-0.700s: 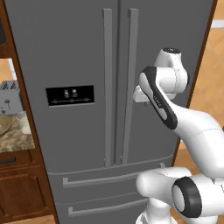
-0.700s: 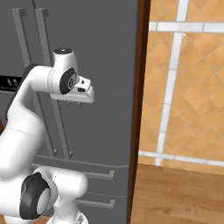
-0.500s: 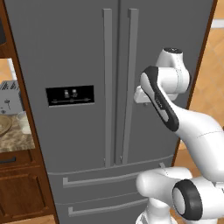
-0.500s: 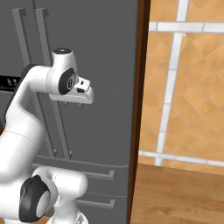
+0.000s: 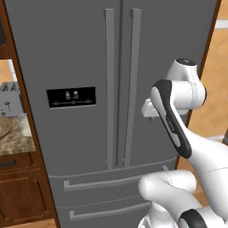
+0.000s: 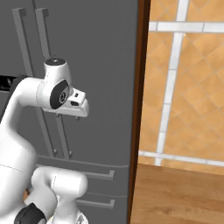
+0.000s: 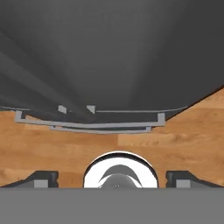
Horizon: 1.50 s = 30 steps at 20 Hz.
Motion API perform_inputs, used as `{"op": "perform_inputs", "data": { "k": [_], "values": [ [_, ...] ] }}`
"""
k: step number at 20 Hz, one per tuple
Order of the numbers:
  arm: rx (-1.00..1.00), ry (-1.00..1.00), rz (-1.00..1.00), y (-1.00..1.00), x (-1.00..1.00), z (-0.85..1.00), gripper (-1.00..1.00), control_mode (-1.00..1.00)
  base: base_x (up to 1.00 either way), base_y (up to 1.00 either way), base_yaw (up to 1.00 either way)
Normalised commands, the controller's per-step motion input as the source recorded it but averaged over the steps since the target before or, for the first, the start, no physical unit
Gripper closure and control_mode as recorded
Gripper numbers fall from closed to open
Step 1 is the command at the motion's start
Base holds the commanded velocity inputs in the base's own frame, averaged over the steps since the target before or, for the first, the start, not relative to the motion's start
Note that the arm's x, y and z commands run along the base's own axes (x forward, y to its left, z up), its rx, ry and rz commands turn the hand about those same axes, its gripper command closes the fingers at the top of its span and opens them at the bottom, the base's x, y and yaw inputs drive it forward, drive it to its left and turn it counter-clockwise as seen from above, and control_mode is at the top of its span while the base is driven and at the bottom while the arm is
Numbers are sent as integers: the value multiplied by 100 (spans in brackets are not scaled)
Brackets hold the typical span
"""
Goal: Grab a lemon wedge from the fridge and one ice cube from the ice bowl, and put them in the glass of lemonade.
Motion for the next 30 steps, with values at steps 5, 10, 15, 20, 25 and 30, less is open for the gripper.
{"op": "perform_inputs", "data": {
  "k": [5,10,15,20,25,30],
  "values": [
    [0,0,0,0,-3,0,-100,100,-10,6,1],
    [0,0,0,0,0,0,-100,100,-36,92,14],
    [0,0,0,0,0,0,-100,100,8,100,1],
    [0,0,0,0,0,0,-100,100,18,100,0],
    [0,0,0,0,0,0,-100,100,38,100,0],
    [0,0,0,0,0,0,-100,100,55,77,-1]
  ]
}}
